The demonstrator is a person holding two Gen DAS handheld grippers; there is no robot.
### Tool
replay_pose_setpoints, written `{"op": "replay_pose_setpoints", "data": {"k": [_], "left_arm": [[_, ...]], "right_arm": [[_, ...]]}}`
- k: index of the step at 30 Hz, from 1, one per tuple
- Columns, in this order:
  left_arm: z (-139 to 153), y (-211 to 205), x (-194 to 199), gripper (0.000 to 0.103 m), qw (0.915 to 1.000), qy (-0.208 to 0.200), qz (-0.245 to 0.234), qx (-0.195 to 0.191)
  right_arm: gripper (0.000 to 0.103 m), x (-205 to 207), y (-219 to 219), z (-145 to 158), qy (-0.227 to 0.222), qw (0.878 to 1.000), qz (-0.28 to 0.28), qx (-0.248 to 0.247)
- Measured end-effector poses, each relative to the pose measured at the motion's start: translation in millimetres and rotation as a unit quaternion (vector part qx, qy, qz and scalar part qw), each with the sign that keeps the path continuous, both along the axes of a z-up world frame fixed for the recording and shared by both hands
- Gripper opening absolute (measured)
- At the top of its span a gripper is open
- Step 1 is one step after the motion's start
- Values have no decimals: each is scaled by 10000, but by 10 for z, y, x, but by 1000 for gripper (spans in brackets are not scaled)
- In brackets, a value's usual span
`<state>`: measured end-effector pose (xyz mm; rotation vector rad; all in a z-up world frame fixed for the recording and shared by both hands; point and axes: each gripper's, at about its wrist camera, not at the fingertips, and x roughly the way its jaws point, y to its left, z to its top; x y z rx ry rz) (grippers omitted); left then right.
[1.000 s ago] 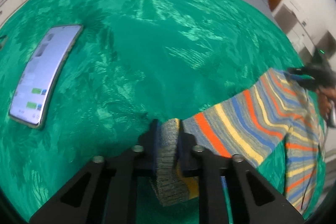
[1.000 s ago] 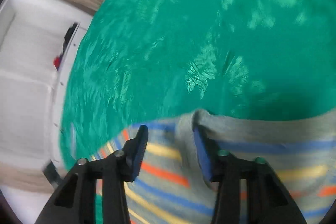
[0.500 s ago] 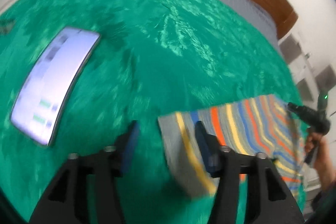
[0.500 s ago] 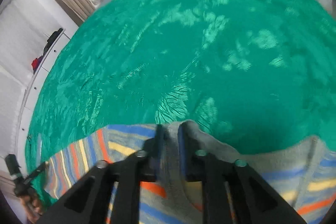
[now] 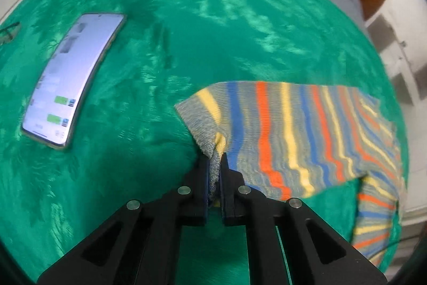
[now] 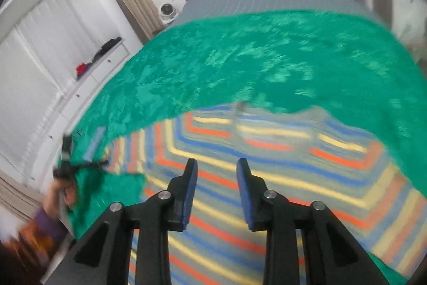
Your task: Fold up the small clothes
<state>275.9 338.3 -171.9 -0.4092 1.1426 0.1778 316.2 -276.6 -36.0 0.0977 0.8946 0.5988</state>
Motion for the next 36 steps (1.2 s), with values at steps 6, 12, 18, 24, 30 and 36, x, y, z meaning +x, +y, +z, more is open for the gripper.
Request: {"op": "replay_pose_setpoints", "data": {"k": [6,12,18,24,30,36], "left_arm": [[-14,-189,65,6,9983,41,33,587],[380,-356,-498,54,9961,-508,28,723],[457,-1364,-1727,74,9863,-664,-1441,457],[-44,-2133,-2206,74,9789,-246,-2012,271],[-104,-2392,-2325,7,9777,-249,-2068,286],[79,-2327,-2421,1,9770,-243,-2099,292]], "right_arm": [[32,-665,-694,-203,-99,9936,-645,-917],[53,-1551,-1397,-419,-28,9759,-1039,-1919],[57,-2662,-1498,-618,321,9797,26,-1977],[57,-3040,-1481,-1085,792,9910,122,-1070],[14,-2866,-1438,-1516,1316,9896,-243,-517],[4,-3052,-1471,-1270,1316,9867,-388,-868]]}}
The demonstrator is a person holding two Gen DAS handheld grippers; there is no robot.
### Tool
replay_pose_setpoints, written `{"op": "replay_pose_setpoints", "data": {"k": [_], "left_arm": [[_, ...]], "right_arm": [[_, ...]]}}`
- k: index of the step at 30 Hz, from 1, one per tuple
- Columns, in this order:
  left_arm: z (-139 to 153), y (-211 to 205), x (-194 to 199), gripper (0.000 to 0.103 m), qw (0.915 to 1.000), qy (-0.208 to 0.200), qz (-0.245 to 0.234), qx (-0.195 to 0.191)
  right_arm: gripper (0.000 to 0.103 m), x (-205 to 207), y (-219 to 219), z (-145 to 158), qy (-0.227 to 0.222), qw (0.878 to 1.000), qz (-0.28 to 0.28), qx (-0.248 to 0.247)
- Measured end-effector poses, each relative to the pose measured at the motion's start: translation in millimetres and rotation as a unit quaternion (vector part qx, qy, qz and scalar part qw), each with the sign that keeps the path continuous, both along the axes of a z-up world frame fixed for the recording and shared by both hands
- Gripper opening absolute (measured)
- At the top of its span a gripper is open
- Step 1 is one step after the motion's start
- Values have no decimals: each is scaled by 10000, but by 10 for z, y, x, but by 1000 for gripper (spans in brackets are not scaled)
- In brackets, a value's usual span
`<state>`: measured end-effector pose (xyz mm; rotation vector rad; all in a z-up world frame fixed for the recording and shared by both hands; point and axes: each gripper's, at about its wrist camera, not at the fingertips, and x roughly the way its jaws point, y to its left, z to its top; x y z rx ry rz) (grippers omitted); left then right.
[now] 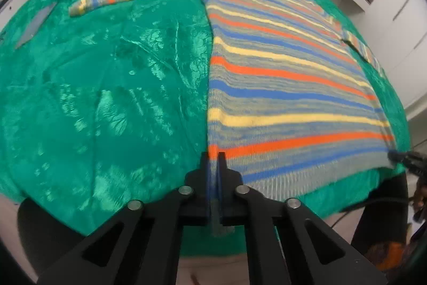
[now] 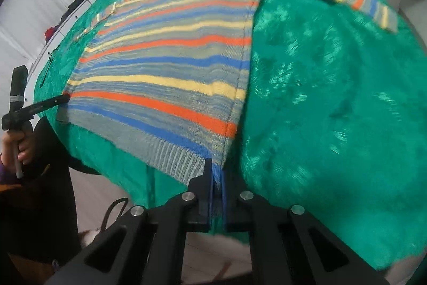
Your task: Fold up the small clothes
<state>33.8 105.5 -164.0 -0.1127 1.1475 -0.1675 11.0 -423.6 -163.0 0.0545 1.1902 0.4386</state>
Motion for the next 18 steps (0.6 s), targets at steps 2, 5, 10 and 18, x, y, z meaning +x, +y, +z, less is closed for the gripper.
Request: {"op": "replay_pose_setpoints", "data": {"k": [2,5,10,18], "left_arm": [[-60,-38,-75,1,9998,101,-101,112],[-261,-68,-51,1,9997,202,23,103],[-342,-147,-15,1,9997,111,88,223],[-100,89,-234,75,9959,-436,678,-405]], "right_arm": [[4,-81,-33,104,11,10000,-50,-79],[4,-116,-53,-26,152,9996,-149,-182],[3,-9,-36,-369,363,9984,-361,-219],[43,-133,-48,-179,-57,9983,-354,-461]]}}
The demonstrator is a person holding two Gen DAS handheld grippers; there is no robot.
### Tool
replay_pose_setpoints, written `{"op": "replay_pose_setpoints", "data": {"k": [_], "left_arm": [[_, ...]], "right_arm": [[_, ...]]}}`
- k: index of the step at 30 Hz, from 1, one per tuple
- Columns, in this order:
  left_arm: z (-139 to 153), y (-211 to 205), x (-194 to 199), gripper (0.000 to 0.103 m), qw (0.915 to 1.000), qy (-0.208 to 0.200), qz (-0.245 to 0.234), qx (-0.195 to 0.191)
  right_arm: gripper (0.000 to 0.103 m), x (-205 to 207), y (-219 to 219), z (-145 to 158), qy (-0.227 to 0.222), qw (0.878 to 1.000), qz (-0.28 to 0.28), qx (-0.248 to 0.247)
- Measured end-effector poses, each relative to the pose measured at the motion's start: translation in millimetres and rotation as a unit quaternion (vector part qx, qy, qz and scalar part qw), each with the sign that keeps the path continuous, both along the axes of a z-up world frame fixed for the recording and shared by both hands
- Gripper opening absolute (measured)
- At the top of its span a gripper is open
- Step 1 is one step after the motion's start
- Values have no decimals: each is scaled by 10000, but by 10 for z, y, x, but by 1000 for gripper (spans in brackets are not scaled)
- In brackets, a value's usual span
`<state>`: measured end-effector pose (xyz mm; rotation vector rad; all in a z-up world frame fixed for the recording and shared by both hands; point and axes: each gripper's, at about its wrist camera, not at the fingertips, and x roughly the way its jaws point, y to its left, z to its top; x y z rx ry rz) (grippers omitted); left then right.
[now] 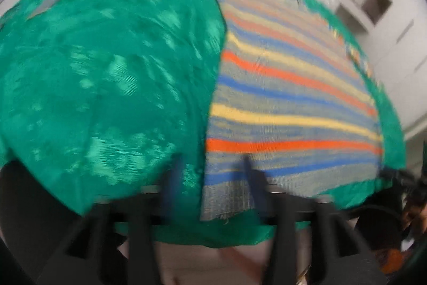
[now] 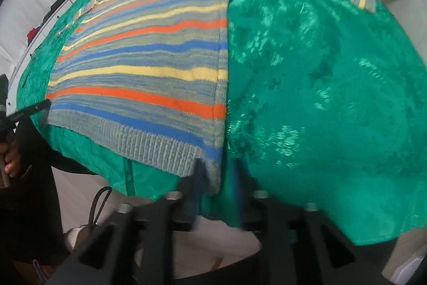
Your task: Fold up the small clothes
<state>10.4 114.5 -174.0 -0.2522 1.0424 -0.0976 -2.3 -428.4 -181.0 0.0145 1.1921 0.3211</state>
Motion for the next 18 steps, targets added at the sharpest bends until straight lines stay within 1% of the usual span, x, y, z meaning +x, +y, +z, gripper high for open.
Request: {"op": "replay_pose_setpoints", "data": {"k": [1,2,3,5,7,8,10,12,14,15,18], "left_arm": [[78,43,-47,82,9996,-195,194,33],[148,92,-89,90,9987,-364,360,60],[229,151,-120,92,9969,-569,525,105],[326,223,-97,94,9937,-831,675,339],[367,272,6,96,9902,-951,747,699],[387,314,75,96,9881,-999,799,853],[371,388,283,97,9850,-1124,889,966],[290,550,418,97,9850,-1065,979,941],[148,683,576,97,9854,-907,1122,900],[88,720,595,97,9853,-860,1173,897],[-117,752,609,97,9829,-657,1341,1073]], "right_arm": [[56,-59,3,79,-206,9998,-18,-70],[61,-112,10,164,-453,9988,-65,-201],[66,-151,6,239,-673,9971,-108,-336],[71,-226,-16,425,-1299,9888,-267,-685],[81,-226,-60,542,-1727,9802,-434,-863],[81,-171,-94,605,-1988,9739,-574,-929],[81,-19,-115,645,-2246,9672,-717,-939],[81,189,-147,608,-2324,9642,-911,-898],[81,372,-196,535,-2280,9642,-1120,-756],[81,436,-224,483,-2263,9637,-1222,-719],[81,527,-321,275,-2183,9624,-1477,-652]]}}
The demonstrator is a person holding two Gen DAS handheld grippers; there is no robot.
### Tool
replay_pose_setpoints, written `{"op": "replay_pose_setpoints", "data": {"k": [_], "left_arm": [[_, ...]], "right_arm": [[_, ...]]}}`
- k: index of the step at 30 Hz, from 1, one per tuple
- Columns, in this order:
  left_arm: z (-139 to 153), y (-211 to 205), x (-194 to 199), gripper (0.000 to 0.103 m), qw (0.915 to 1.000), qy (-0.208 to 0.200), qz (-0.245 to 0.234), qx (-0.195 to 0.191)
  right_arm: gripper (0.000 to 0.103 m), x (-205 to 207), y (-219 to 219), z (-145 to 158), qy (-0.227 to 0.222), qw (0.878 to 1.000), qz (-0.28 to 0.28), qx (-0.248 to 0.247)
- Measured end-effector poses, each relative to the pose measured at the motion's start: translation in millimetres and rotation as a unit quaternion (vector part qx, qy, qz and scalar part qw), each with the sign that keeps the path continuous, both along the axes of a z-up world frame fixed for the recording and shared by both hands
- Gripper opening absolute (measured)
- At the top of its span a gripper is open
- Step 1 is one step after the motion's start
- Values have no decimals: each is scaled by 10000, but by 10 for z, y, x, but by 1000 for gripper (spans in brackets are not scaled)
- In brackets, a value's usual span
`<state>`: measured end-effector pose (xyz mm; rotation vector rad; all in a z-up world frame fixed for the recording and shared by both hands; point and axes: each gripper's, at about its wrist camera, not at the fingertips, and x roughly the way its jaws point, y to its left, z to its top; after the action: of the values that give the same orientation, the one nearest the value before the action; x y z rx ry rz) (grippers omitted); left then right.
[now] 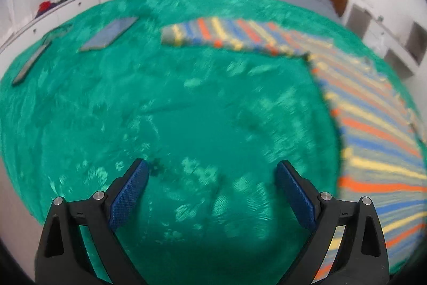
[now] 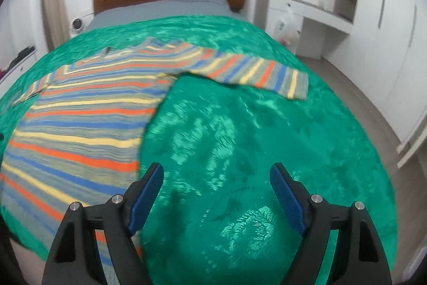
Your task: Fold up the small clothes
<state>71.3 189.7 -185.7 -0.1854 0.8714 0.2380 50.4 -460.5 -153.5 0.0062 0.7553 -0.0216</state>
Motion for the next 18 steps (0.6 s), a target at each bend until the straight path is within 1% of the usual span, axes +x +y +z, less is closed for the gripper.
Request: {"op": "replay_pose_setpoints", "data": {"k": [3,6,10,18], "left_arm": [[28,-70,-14,100,9999,-26,-46,152],[-9,-109,-10,102,9997,17,-33,256],[-26,-128,-4,102,9993,58,-67,364],[-29,-125,-17,102,9992,113,-80,385]], "right_arm": [[81,-19,-6,-208,228,9996,-165,33],[81,-49,-99,-196,148,9991,-308,242],[81,-5,-232,-287,337,9967,-487,561],[82,-8,-214,-309,364,9962,-530,586]]}}
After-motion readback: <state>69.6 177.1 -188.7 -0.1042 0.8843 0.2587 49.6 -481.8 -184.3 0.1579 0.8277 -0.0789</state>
